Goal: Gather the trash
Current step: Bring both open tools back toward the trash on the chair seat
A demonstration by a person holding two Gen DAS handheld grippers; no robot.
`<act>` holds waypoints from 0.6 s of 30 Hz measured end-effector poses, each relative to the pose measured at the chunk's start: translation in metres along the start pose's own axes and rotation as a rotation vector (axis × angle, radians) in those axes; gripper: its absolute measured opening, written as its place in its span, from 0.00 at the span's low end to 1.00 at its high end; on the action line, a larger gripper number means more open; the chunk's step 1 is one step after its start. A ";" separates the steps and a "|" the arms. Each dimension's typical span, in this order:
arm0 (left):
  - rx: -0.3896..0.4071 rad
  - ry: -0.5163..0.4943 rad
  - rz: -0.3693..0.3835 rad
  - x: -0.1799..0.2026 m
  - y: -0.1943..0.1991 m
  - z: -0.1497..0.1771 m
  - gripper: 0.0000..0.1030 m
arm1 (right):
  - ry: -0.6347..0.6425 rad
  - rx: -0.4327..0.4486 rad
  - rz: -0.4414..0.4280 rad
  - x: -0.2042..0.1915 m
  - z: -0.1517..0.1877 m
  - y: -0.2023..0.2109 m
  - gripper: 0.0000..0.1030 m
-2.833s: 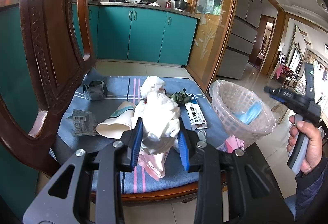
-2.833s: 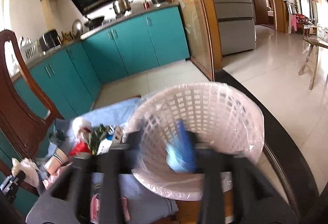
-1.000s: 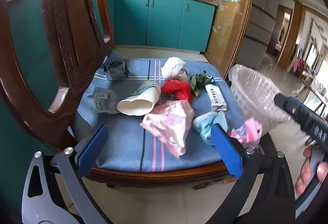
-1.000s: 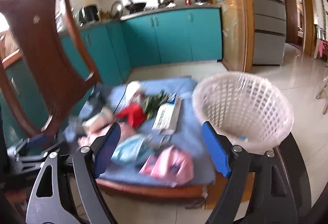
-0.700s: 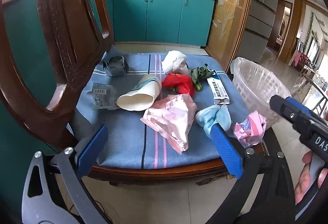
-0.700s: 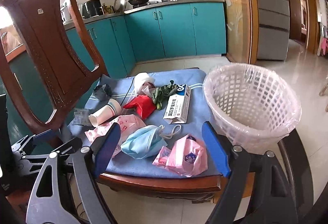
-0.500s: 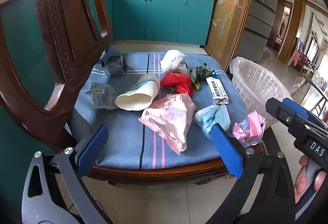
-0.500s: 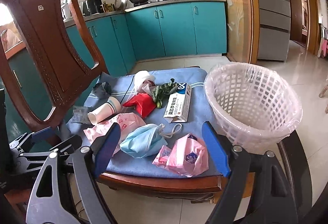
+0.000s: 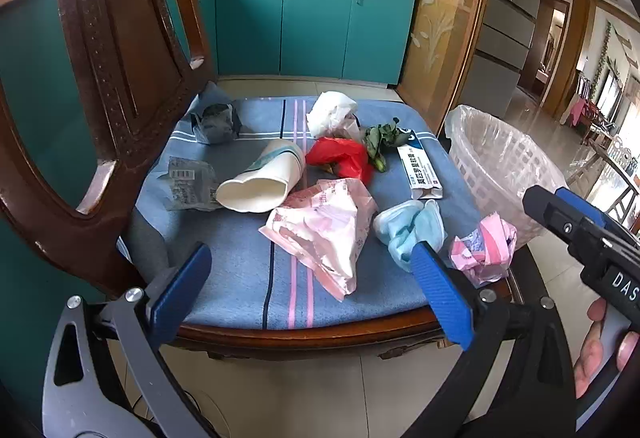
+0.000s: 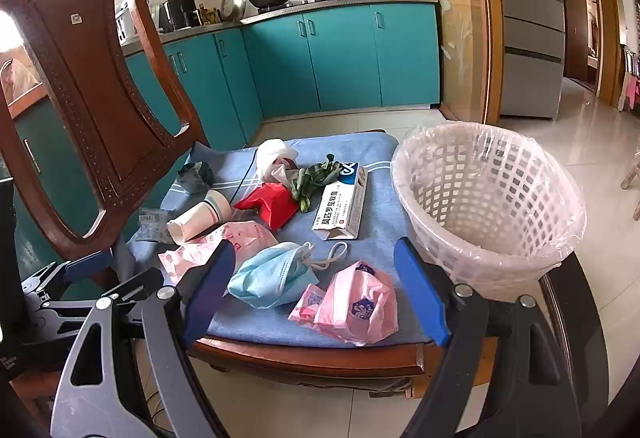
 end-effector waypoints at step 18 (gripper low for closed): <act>-0.031 -0.012 0.099 0.015 -0.008 0.006 0.97 | -0.028 0.009 0.027 0.013 -0.007 0.000 0.78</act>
Point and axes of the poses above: each gripper's, at about its wrist camera, not at the fingertips, and y roughly against the way its jaws point, x to its right, z to its underside, the point moved 1 cm from there along -y, roughly the way its jaws point, and after that the axes turned 6 degrees about -z, right-handed, at the moved point
